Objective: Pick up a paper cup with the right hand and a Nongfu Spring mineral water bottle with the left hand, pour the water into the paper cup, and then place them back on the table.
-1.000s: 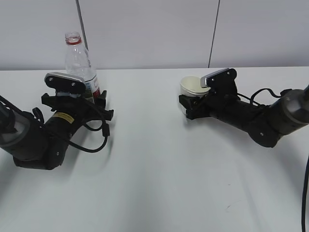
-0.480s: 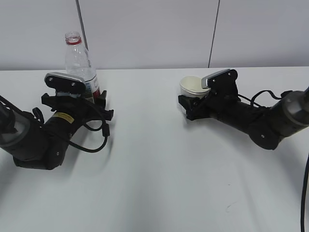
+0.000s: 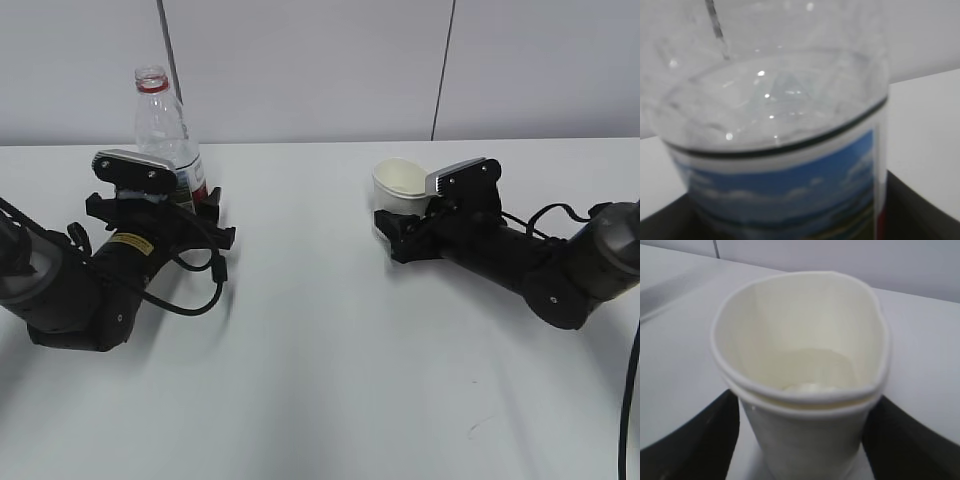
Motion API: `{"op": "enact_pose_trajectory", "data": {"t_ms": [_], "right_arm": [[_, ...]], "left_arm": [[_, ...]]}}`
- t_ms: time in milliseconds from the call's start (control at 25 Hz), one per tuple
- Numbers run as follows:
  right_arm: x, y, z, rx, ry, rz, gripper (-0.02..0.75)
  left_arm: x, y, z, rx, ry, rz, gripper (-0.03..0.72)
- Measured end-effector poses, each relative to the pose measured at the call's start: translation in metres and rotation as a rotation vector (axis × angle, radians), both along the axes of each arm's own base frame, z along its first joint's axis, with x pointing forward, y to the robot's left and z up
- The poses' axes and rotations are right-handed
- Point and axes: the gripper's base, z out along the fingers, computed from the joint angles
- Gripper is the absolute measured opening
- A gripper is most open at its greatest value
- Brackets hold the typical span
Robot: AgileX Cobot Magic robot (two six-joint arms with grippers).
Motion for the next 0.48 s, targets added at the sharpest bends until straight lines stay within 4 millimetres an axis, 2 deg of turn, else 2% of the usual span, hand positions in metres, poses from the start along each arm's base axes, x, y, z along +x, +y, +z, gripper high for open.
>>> {"op": "enact_pose_trajectory", "data": {"t_ms": [480], "right_arm": [[-0.019,-0.006,0.020,0.019,0.008,-0.046,0.557]], "left_arm": [[0.000,0.000,0.000,0.000,0.000,0.000,0.502]]}}
